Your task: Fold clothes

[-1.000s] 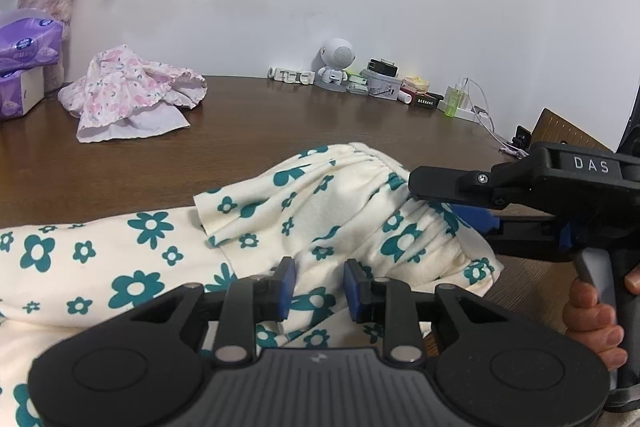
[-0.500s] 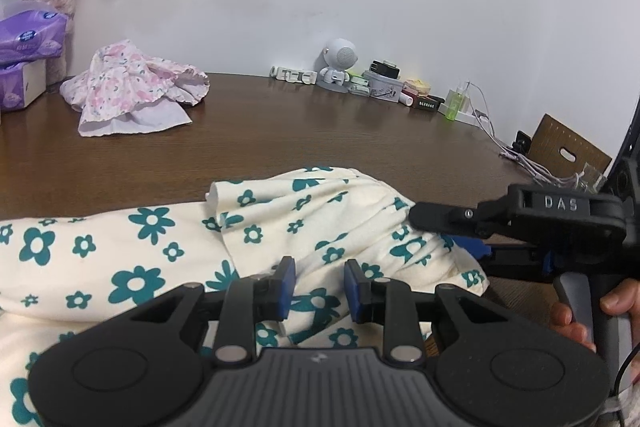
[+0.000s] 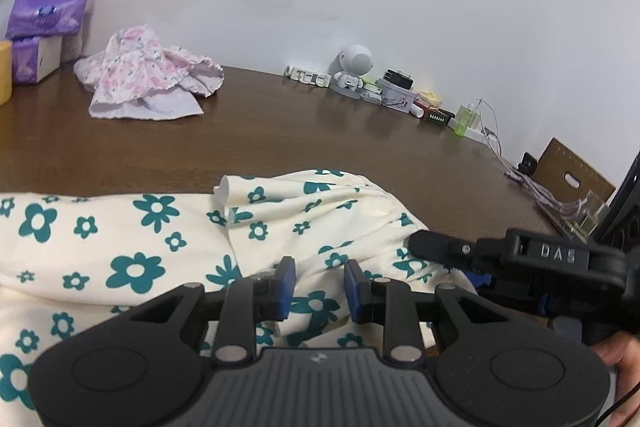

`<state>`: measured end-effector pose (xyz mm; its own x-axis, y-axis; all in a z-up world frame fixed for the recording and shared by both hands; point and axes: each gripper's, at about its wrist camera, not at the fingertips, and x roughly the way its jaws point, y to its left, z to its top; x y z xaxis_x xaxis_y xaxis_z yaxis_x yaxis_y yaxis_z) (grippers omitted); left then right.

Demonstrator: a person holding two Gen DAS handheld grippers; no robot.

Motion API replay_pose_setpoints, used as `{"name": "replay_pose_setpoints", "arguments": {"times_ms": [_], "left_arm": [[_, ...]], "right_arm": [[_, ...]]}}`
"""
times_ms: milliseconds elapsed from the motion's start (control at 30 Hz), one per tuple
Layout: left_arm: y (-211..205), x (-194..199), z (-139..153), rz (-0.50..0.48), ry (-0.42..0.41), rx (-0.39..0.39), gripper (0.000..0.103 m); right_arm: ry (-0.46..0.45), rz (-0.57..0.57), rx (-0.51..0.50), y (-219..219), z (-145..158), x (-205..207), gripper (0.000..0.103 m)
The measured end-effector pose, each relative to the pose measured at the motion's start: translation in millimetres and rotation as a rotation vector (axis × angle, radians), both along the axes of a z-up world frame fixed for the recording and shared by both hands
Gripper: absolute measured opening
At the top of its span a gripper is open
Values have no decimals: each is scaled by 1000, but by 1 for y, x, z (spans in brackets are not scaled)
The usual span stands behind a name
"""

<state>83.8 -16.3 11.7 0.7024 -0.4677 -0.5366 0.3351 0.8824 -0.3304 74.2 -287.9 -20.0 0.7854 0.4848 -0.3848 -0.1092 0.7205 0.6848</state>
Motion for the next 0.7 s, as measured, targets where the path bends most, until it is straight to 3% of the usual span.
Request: {"name": "replay_pose_setpoints", "arguments": {"times_ms": [367,700], "left_arm": [[6,8,1,28,65,-63,25],[1,10,4,50,88,-49,25]], "right_arm": [[10,-11,-19,4,-1,-3,30],[15,-11,-32,6,0,-3,30]]}}
